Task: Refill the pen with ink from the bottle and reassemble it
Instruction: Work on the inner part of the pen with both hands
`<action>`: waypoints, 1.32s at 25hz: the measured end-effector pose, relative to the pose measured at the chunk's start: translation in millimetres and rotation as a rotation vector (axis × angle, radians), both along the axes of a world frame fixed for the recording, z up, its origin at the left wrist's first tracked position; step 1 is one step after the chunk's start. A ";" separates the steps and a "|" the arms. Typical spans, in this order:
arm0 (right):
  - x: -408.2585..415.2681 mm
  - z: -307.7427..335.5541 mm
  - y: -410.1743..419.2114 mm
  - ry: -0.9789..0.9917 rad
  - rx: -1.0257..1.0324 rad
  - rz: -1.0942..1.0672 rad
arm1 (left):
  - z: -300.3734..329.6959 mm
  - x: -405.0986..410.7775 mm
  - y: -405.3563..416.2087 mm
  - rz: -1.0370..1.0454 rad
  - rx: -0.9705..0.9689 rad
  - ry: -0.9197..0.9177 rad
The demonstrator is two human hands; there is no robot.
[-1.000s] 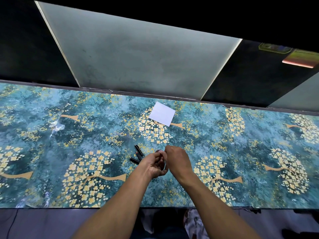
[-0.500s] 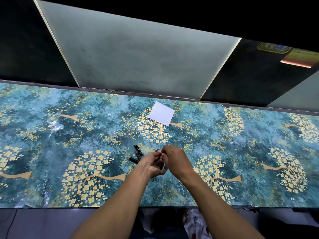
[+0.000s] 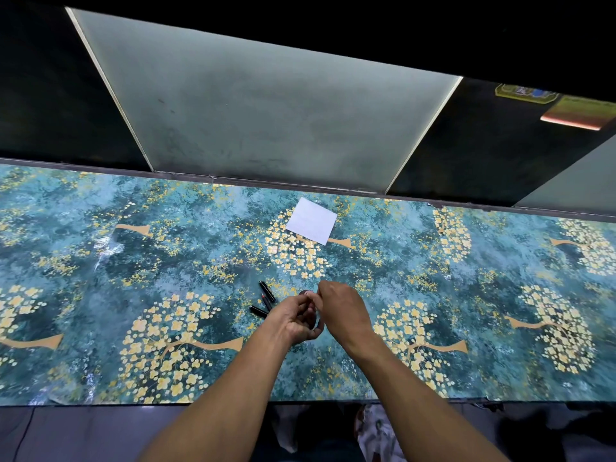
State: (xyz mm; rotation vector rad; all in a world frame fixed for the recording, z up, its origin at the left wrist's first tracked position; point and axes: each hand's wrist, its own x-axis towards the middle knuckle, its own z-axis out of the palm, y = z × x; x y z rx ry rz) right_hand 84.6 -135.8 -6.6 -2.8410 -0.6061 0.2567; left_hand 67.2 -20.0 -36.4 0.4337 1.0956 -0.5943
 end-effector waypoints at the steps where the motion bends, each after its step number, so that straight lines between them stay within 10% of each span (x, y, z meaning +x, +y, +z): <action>1: -0.5 0.6 -1.5 0.013 0.019 0.006 | 0.2 0.3 0.1 0.002 -0.005 -0.001; 33: -4.9 6.1 -0.5 -0.016 0.005 0.033 | 1.5 -1.6 1.2 -0.042 0.014 -0.015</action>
